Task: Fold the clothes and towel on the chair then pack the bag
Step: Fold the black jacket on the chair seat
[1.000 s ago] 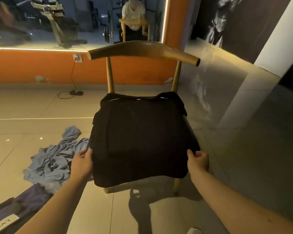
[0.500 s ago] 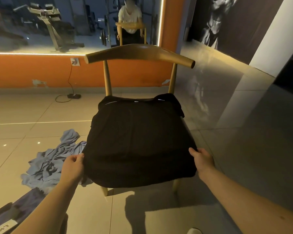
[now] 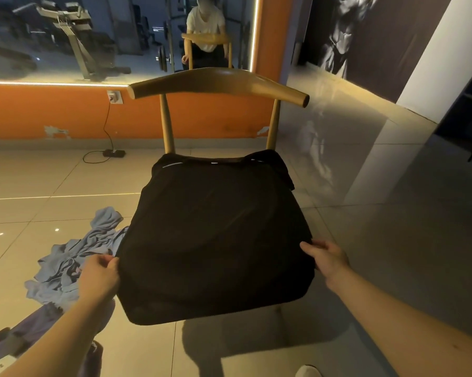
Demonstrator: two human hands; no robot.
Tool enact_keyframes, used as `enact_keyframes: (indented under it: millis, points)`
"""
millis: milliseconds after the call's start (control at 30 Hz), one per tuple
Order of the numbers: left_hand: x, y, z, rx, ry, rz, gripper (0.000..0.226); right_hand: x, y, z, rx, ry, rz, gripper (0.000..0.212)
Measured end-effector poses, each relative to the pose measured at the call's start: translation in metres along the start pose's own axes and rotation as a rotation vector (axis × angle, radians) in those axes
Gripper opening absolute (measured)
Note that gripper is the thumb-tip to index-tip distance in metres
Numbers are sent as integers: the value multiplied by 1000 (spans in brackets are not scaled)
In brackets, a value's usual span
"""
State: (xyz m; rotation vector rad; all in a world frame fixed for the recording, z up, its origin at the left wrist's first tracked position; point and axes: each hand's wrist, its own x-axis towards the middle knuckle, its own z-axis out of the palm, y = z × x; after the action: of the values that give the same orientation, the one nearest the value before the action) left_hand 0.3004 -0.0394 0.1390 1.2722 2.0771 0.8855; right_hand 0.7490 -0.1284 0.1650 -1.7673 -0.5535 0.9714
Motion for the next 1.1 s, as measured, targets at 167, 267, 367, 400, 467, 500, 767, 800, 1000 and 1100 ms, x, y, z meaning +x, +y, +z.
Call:
enact_keyframes:
  millis: [167,267,367,400,467,500,767,800,1000,1100]
  points:
    - [-5,13,11,102,-44,-10,31,15,13,10,71,81,83,20]
    - [-22,46,27,88,4,101,13,14,20,13,69,71,152,16]
    - [-46,80,57,38,21,195,25,12,28,15,56,-22,178,11]
    - [-55,90,69,16,5,230,30,12,30,16,57,-57,176,10]
    - [-80,115,96,27,-78,322,31,14,36,18,20,-115,144,10]
    - [-92,127,110,66,-126,384,28,15,38,18,-7,-138,122,9]
    - [-148,186,208,258,-414,792,21,18,36,8,-4,-279,56,14]
    - [-150,190,215,274,-399,819,25,19,36,5,-2,-300,65,15]
    - [-150,192,229,348,-329,846,33,24,42,-17,70,-416,78,25]
    - [-146,191,227,367,-329,837,34,25,40,-26,160,-478,106,36]
